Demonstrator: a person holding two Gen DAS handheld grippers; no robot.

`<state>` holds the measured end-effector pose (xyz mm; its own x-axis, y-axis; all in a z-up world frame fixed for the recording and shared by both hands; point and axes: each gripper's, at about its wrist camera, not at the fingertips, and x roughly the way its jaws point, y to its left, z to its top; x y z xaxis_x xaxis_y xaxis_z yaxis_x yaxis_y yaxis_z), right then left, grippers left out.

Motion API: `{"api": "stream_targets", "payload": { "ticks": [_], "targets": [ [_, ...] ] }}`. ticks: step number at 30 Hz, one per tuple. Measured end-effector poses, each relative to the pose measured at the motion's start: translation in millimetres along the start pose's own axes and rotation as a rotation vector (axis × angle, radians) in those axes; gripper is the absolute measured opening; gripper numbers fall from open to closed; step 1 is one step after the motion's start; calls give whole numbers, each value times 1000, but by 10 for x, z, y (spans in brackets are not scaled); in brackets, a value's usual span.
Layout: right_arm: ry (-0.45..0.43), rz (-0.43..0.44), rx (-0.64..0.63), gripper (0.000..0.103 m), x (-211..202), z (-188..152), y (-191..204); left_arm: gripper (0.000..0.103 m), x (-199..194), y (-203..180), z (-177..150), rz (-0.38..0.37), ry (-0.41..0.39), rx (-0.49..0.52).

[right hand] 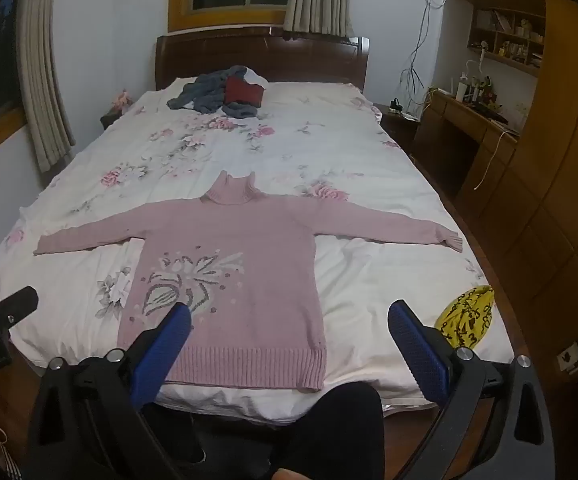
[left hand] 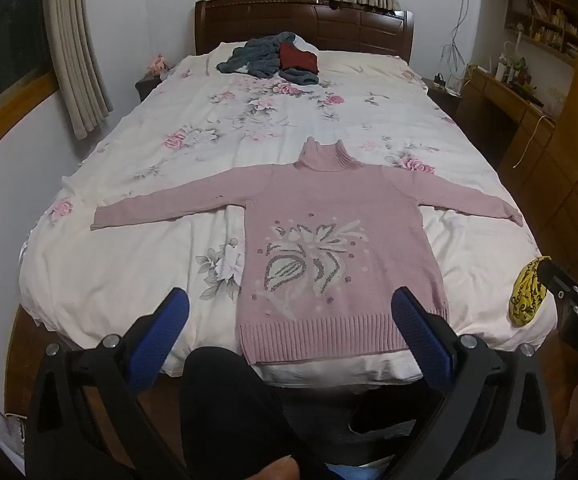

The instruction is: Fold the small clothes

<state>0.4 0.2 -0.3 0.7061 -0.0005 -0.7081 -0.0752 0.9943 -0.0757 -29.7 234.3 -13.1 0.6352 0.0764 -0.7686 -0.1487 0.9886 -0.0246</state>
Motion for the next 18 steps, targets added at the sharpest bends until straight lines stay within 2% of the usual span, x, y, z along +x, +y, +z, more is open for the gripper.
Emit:
{"api": "stream_targets", "payload": {
  "ticks": [18],
  "targets": [
    [-12, -3, -4, 99, -7, 8, 31, 100, 2, -3, -12, -6, 0, 0]
  ]
}}
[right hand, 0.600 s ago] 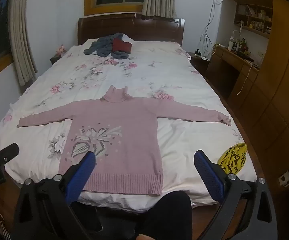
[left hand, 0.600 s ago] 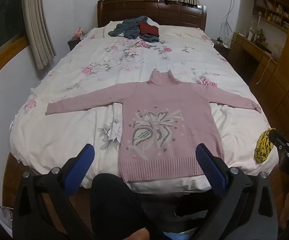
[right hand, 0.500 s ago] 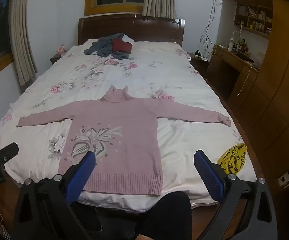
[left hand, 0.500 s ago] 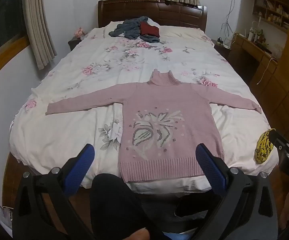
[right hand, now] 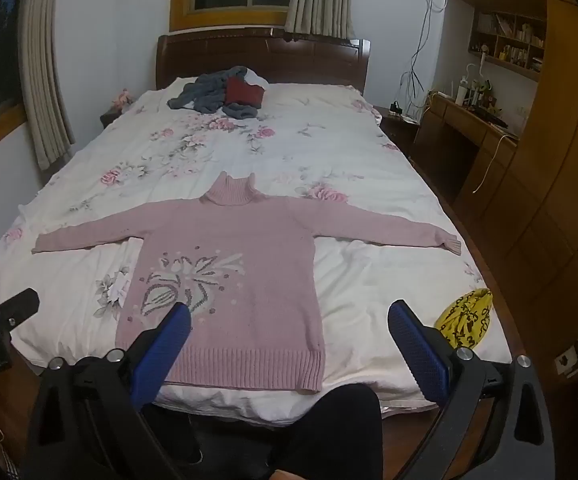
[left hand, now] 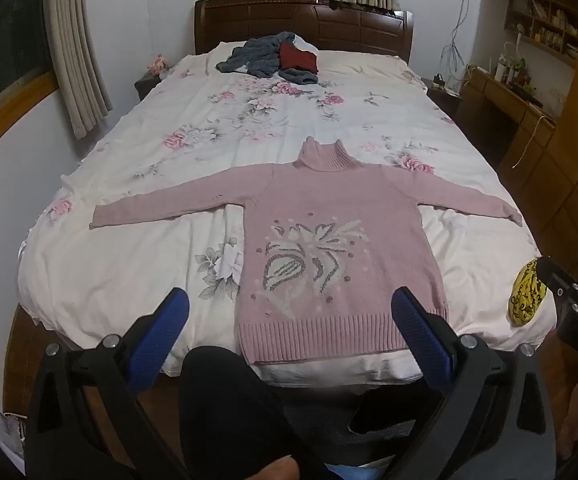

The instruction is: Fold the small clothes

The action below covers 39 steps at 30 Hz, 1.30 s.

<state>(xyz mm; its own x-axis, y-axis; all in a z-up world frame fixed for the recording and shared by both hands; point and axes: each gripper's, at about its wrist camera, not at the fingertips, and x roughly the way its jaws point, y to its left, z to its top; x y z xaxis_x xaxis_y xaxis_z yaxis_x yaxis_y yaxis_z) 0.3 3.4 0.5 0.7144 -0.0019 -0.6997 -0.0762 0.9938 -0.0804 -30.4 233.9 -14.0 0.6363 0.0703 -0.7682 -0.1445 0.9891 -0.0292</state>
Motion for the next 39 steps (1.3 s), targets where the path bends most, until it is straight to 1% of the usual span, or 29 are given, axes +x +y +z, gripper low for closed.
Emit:
{"api": "stream_targets", "payload": {
  "ticks": [39],
  "targets": [
    [-4, -6, -7, 99, -1, 24, 17, 100, 22, -27, -7, -4, 1, 2]
  ]
}}
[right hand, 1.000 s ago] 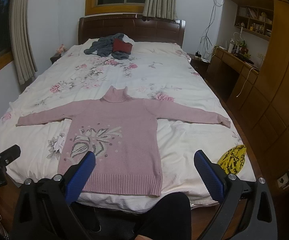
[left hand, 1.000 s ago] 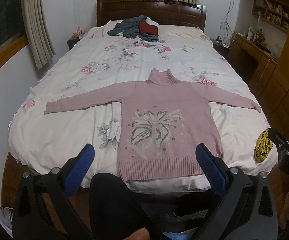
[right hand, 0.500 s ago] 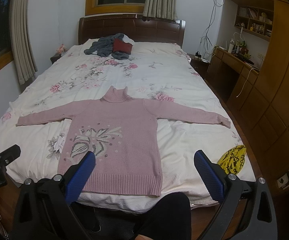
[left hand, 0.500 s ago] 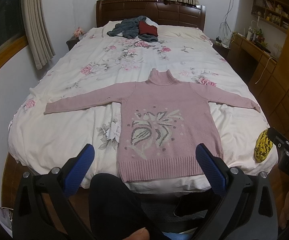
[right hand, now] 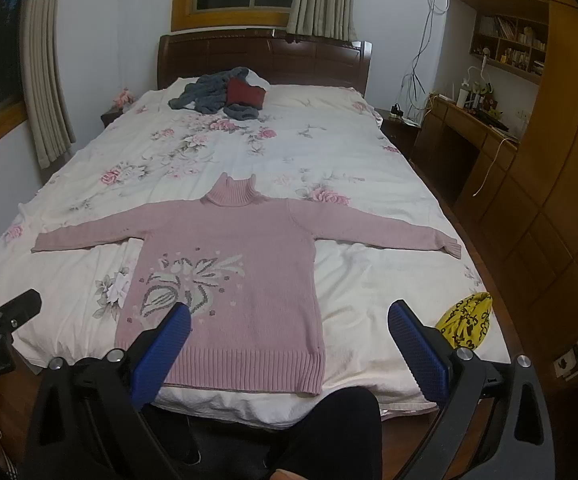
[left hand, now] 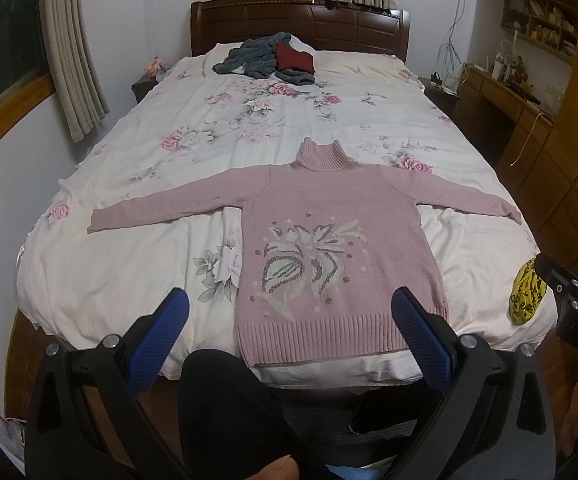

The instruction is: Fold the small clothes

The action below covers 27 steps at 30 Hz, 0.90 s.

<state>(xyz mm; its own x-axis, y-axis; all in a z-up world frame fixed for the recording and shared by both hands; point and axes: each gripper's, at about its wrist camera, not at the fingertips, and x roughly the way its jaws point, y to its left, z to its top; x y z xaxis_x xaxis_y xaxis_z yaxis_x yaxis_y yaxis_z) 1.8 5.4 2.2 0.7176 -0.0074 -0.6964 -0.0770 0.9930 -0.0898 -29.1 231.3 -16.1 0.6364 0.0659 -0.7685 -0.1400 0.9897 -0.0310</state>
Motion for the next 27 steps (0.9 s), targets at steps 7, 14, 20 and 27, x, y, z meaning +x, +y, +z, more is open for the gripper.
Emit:
{"api": "stream_targets", "payload": {
  "ticks": [7, 14, 20, 27],
  "targets": [
    [0, 0, -1, 99, 0, -3, -2, 100, 2, -7, -1, -1, 0, 1],
    [3, -2, -1, 99, 9, -13, 0, 100, 4, -20, 7, -2, 3, 0],
    [21, -2, -1, 99, 120, -10, -43, 100, 97, -45, 38, -5, 17, 0],
    [42, -5, -5, 99, 267, 9, -38, 100, 287, -39, 87, -8, 35, 0]
  ]
}}
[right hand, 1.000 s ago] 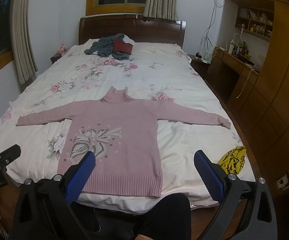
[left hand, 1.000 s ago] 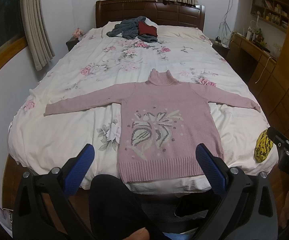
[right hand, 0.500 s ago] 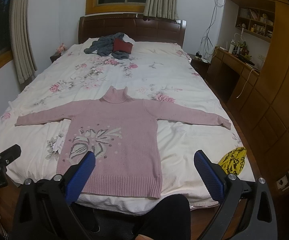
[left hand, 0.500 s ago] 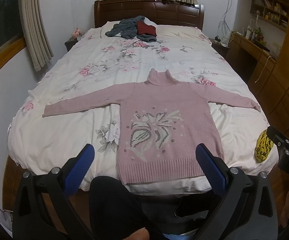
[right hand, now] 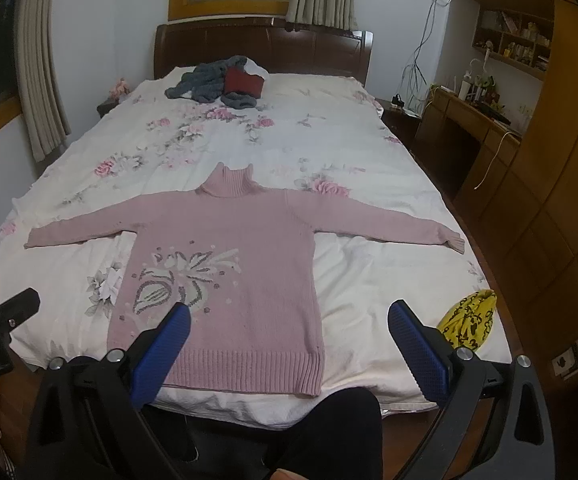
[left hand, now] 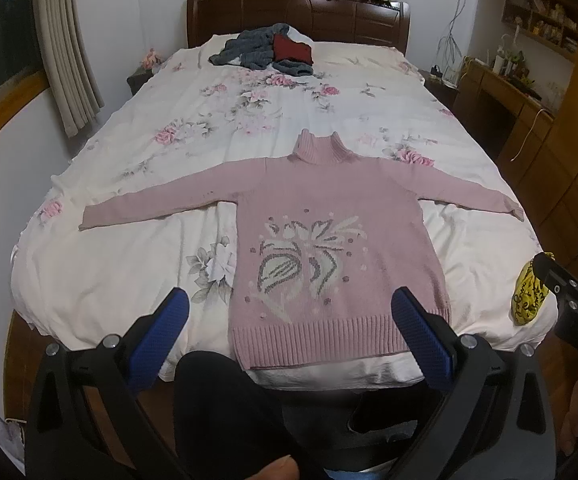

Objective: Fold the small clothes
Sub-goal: 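Move the right tool to the sweater's sleeve cuff and grasp it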

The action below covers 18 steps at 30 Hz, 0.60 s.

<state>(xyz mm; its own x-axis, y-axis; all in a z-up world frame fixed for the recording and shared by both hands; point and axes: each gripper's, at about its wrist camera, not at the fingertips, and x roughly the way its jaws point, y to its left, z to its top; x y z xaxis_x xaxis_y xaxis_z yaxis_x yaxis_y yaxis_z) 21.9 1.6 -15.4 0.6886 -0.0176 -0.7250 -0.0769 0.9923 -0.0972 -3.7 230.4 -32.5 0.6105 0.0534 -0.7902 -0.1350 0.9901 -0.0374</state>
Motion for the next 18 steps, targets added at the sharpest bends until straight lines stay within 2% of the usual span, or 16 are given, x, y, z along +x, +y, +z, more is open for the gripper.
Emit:
{"api": "stream_targets", "payload": {
  "ticks": [10, 12, 13, 16, 18],
  "targets": [
    [26, -26, -21, 99, 276, 58, -16, 100, 251, 28, 19, -23, 36, -20],
    [29, -8, -15, 99, 371, 81, -40, 100, 330, 37, 31, -34, 33, -31],
    [23, 18, -10, 99, 435, 85, -76, 100, 380, 51, 26, -43, 27, -38],
    [5, 235, 53, 99, 752, 94, -364, 100, 575, 84, 13, -120, 7, -54],
    [81, 276, 189, 99, 1160, 124, -766, 100, 741, 123, 12, -189, 12, -69]
  ]
}}
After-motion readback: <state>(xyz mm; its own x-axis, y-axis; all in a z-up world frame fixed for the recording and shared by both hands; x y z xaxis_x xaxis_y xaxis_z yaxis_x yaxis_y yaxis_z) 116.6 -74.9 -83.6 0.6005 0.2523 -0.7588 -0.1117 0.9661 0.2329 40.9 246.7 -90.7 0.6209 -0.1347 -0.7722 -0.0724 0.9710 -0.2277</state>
